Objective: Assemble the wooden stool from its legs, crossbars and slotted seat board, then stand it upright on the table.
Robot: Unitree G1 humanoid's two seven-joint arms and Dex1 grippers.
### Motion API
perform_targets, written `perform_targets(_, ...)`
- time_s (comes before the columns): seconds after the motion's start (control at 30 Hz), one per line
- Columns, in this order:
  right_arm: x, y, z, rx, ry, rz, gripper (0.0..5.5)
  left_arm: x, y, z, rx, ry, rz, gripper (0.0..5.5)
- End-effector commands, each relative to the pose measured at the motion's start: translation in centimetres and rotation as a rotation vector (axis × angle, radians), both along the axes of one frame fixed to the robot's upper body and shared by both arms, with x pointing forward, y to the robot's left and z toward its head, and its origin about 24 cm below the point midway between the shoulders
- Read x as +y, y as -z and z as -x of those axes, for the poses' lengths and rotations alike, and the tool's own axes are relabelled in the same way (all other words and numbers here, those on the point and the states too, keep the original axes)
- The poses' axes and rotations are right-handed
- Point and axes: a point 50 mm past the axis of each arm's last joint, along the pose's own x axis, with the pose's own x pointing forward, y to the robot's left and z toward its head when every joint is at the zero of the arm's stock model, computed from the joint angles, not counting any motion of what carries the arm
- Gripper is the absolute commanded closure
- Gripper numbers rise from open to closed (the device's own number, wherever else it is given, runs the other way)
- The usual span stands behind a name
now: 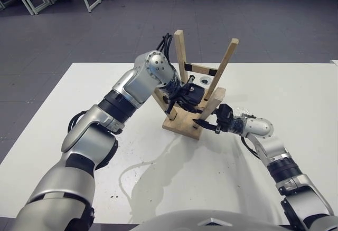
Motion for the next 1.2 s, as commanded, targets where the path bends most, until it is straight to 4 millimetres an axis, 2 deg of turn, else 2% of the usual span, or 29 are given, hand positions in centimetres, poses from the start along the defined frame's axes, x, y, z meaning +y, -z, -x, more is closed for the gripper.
perform_targets(0.03, -4.0, 5.9, 1.8, 0.228, 0.068, 0.571, 3.48, 3.5, 7.3, 1.0, 0.07, -0.102, -0.356, 5.08)
perform_targets(0.1, -4.1, 5.4, 1.5, 0.251, 0.113, 0.572, 3.48, 4.3, 7.3, 0.8, 0.058, -0.1, -0.409, 5.08)
perform_targets(0.23, -2.0, 1.1, 0.1, 0.165, 0.122, 0.292, 3.48, 5.2, 8.1, 0.9, 0.064, -0.11, -0.484, 5.08)
perform_targets(0.33, -1.5, 0.0, 0.2, 0.046, 0.058, 0.326, 3.48, 6.0, 8.9, 1.0, 0.085, -0.124, -0.537, 5.08)
perform_targets(0.4, -1.4, 0.9, 0.5, 0.065, 0.026, 0.43, 3.48, 6.1, 9.3, 1.1, 0.097, -0.13, -0.54, 5.08)
perform_targets(0.53, -2.5, 6.0, 1.1, 0.272, 0.047, 0.653, 3.48, 5.8, 9.6, 1.5, 0.112, -0.129, -0.508, 5.08)
perform_targets(0.57, -2.9, 6.7, 1.4, 0.303, 0.053, 0.67, 3.48, 5.4, 9.2, 1.2, 0.097, -0.137, -0.467, 5.08)
perform_targets(0.67, -3.3, 6.5, 1.6, 0.339, 0.092, 0.61, 3.48, 3.9, 6.7, 0.3, 0.047, -0.179, -0.27, 5.08)
perform_targets(0.77, -3.6, 5.3, 1.5, 0.325, 0.117, 0.529, 3.48, 2.6, 1.5, -0.6, -0.015, -0.201, -0.018, 5.08)
perform_targets(0.83, -3.6, 4.6, 1.4, 0.316, 0.122, 0.502, 3.48, 2.4, -0.8, -0.6, -0.031, -0.191, 0.057, 5.07)
perform_targets(1.0, -3.4, 4.2, 1.2, 0.346, 0.132, 0.466, 3.48, 1.7, -4.0, 0.2, -0.004, -0.131, 0.183, 5.07)
perform_targets(1.13, -3.2, 3.8, 0.6, 0.376, 0.134, 0.429, 3.48, 2.2, -6.0, 0.8, 0.008, -0.071, 0.223, 5.07)
perform_targets(1.2, -3.1, 3.5, 0.2, 0.374, 0.137, 0.412, 3.48, 2.5, -6.5, 0.9, 0.008, -0.057, 0.236, 4.54)
